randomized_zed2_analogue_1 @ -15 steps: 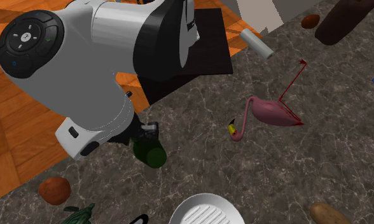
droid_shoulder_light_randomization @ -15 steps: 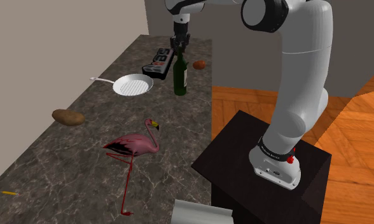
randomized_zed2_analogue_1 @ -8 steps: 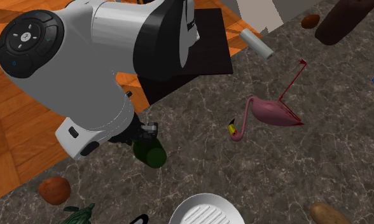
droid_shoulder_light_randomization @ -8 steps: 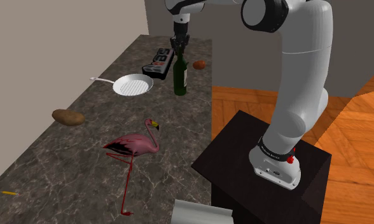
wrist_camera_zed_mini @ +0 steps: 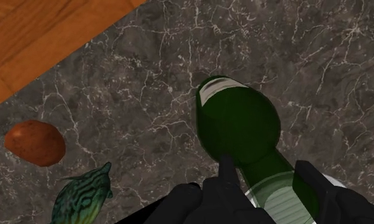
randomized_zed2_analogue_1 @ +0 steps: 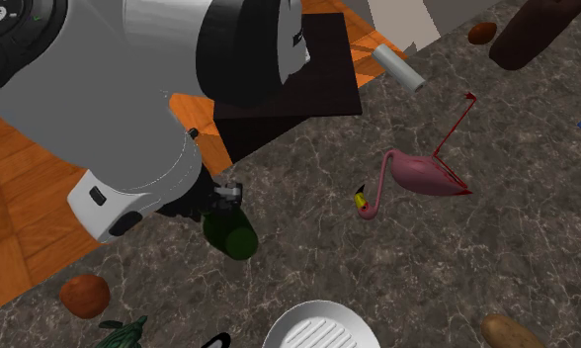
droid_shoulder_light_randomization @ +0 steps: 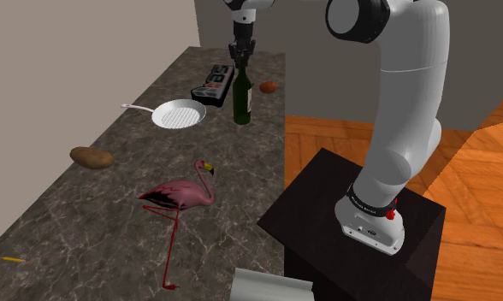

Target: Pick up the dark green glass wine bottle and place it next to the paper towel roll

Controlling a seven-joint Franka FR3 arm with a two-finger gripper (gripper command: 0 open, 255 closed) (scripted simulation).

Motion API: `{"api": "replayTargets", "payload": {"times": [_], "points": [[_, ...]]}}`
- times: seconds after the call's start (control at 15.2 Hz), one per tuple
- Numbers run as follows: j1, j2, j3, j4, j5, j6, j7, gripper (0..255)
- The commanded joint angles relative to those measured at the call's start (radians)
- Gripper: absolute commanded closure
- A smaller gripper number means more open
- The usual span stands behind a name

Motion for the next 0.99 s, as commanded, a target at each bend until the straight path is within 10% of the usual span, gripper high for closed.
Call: {"api": "replayTargets", "payload": {"times": [0.0, 0.92], "points": [[-0.001, 0.003, 0.0, 0.03, 0.0, -0.027, 0.002, 255], [-0.011, 0.03, -0.001, 0.261, 0.001, -0.23, 0.014, 255]]}}
